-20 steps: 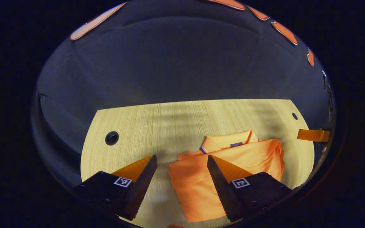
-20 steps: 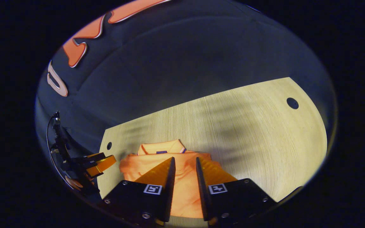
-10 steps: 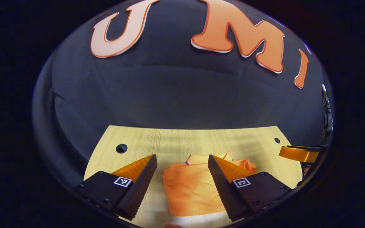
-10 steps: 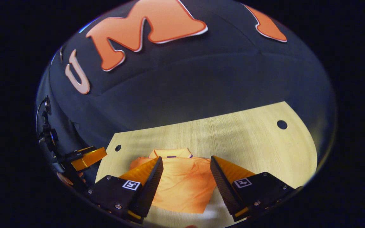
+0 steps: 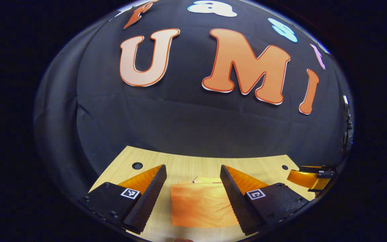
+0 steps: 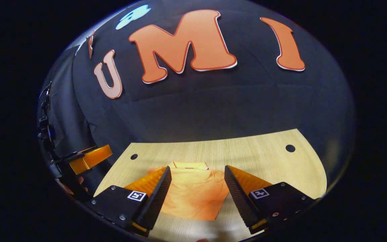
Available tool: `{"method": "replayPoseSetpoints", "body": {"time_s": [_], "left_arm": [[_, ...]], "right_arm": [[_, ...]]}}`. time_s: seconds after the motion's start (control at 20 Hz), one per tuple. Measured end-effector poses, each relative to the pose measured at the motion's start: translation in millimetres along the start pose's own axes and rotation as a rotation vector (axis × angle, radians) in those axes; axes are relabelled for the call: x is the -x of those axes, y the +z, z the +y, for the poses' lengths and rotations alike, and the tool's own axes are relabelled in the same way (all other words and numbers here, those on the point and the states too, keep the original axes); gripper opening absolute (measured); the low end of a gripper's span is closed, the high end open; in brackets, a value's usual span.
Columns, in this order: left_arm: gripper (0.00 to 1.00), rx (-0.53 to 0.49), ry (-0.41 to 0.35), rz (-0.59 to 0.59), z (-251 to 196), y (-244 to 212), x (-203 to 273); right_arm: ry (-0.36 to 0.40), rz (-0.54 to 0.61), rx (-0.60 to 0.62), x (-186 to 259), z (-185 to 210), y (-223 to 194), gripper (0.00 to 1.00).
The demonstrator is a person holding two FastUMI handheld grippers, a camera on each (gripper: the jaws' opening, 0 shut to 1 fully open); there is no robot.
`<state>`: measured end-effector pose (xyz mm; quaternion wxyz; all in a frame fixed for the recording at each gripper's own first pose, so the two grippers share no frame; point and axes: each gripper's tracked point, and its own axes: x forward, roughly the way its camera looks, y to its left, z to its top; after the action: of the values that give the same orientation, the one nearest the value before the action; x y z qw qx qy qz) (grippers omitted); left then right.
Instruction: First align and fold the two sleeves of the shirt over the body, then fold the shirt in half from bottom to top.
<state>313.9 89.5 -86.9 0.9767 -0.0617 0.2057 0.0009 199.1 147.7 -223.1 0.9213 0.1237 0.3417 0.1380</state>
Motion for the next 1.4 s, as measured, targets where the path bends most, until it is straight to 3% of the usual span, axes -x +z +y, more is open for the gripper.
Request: {"method": "replayPoseSetpoints", "body": {"time_s": [0.4,0.6,0.9,1.2,1.4], "left_arm": [[0.98,-0.008,0.047,-0.131,-26,-11,87],[0.98,-0.02,0.12,-0.186,-25,-20,126],[0.98,-0.066,0.176,-0.273,-18,-13,175],[0.98,-0.133,0.163,-0.354,-16,10,198],[0.98,-0.147,0.107,-0.373,-12,21,215]], "right_arm": [[0.038,-0.15,0.142,42,32,15,0.98],[0.119,-0.183,0.206,70,54,1,0.98],[0.091,-0.33,0.284,95,56,22,0.99],[0.058,-0.439,0.266,119,60,35,0.98],[0.051,-0.42,0.288,129,79,21,0.98]]}}
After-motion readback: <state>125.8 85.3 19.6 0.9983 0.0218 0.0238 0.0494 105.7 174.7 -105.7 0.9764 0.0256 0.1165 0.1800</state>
